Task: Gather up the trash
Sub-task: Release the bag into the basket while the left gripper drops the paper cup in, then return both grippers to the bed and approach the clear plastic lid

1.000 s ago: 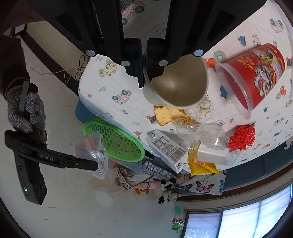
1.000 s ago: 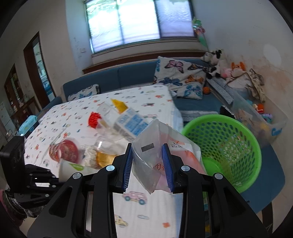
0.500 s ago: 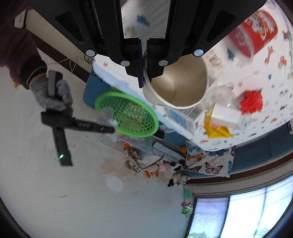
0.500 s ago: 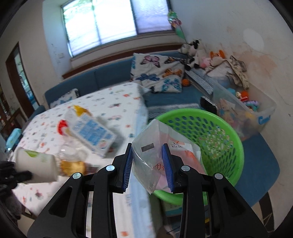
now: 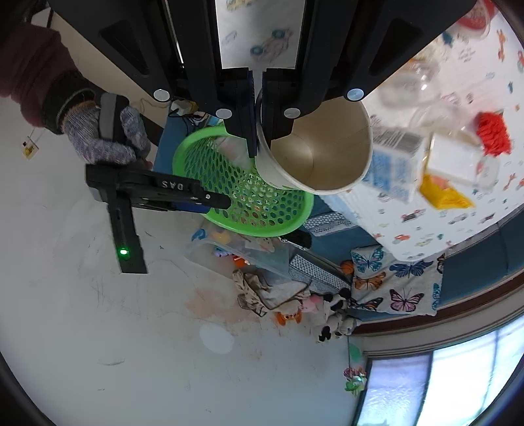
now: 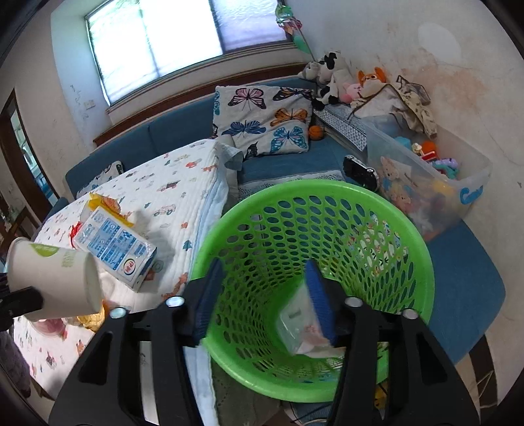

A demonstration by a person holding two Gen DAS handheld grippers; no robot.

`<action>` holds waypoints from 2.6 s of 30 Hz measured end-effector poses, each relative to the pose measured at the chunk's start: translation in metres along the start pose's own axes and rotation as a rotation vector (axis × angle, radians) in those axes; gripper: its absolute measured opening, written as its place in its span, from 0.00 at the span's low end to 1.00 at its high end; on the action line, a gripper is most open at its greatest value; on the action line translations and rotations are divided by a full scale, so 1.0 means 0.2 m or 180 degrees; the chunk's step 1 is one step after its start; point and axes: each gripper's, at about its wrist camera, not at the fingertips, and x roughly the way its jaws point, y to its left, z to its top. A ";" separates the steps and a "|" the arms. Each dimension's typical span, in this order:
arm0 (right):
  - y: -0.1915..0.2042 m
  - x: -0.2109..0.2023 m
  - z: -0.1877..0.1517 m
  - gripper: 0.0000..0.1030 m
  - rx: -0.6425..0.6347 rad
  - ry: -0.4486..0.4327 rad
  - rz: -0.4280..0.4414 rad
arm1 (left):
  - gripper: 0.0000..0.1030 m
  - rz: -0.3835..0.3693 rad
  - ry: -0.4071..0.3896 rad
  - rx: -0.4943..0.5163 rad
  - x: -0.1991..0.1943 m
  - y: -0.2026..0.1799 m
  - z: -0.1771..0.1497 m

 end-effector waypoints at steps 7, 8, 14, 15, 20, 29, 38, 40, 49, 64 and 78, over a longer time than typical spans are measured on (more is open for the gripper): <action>-0.09 -0.09 -0.03 0.61 -0.0032 -0.0104 -0.0100 | 0.03 -0.0089 0.0174 0.0067 0.25 -0.06 0.11; -0.10 -0.11 -0.04 0.61 -0.0032 -0.0128 -0.0122 | 0.03 -0.0094 0.0215 0.0083 0.30 -0.08 0.11; -0.19 -0.19 -0.08 0.66 0.0093 -0.0190 -0.0160 | 0.03 -0.0174 0.0454 0.0113 0.55 -0.16 0.18; -0.21 -0.21 -0.09 0.67 0.0112 -0.0193 -0.0165 | 0.03 -0.0183 0.0490 0.0117 0.59 -0.17 0.19; -0.26 -0.22 -0.12 0.67 0.0158 -0.0170 -0.0198 | 0.07 -0.0182 0.0602 0.0134 0.70 -0.21 0.20; -0.28 -0.21 -0.17 0.67 0.0208 -0.0113 -0.0208 | 0.40 -0.0094 0.0556 0.0122 0.77 -0.21 0.23; -0.23 -0.24 -0.20 0.67 0.0201 -0.0112 -0.0149 | 0.48 -0.0083 0.0449 0.0079 0.64 -0.19 0.19; -0.20 -0.25 -0.20 0.68 0.0176 -0.0117 -0.0124 | 0.50 -0.0049 0.0400 0.0088 0.59 -0.18 0.18; 0.03 -0.29 -0.23 0.74 -0.0030 -0.0114 0.0092 | 0.61 0.0076 0.0123 0.0034 0.24 -0.08 0.06; 0.55 -0.23 -0.29 0.77 -0.0482 0.0031 0.0568 | 0.69 0.0505 -0.0210 -0.0123 -0.35 0.20 -0.22; 0.92 -0.08 -0.33 0.75 -0.0771 0.0260 0.0935 | 0.70 0.1017 -0.0263 -0.0482 -0.70 0.52 -0.52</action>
